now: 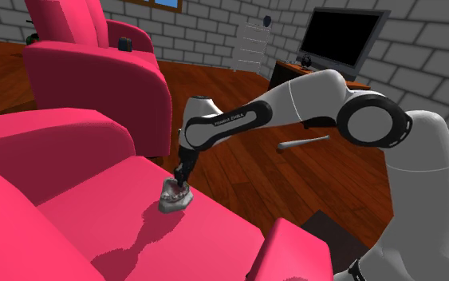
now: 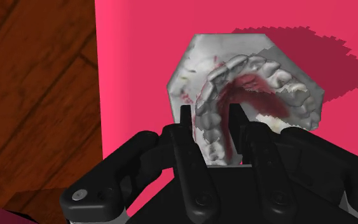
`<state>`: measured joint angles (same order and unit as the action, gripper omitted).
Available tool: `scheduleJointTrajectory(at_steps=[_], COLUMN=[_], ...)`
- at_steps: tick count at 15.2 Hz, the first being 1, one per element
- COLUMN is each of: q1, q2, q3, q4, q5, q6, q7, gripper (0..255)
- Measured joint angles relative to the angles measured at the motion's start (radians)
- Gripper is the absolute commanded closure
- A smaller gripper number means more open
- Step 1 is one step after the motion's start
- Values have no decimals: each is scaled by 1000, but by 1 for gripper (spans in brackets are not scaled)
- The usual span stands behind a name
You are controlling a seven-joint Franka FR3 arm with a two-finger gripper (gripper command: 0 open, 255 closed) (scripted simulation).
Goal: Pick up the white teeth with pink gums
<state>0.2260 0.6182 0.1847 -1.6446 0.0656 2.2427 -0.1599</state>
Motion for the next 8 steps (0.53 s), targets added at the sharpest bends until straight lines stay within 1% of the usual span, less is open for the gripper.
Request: scheduleJointTrajectory(at_steps=[8], q1=[-3], q2=[-56], q3=[4], q4=[26], q5=[4], q6=[-81], q7=[9], gripper=[255])
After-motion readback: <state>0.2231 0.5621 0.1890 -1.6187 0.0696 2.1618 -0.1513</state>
